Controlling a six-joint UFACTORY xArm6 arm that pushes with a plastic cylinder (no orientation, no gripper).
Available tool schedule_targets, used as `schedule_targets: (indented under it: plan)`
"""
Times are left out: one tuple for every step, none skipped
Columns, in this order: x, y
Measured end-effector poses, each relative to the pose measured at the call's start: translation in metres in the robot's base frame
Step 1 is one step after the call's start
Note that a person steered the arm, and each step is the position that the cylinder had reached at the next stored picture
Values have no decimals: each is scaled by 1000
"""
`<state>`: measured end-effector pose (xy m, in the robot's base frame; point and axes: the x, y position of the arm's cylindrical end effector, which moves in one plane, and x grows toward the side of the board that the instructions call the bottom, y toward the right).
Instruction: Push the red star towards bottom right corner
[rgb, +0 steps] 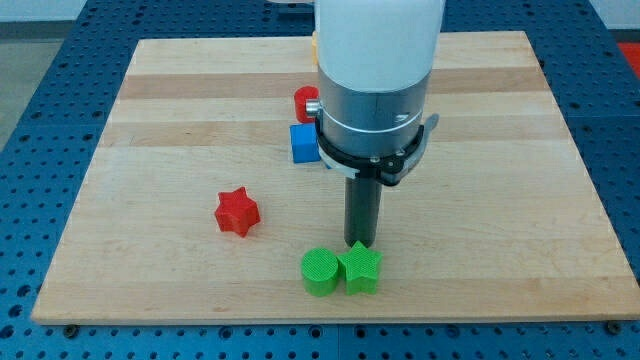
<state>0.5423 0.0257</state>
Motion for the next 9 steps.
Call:
schedule_targets:
  plan:
    - [-11,13]
    - [-14,13]
    - [-15,13]
    - [-39,13]
    - [-59,-1]
    - [-63,-34]
    - [-63,-91]
    - [-73,-149]
    - [-77,-213]
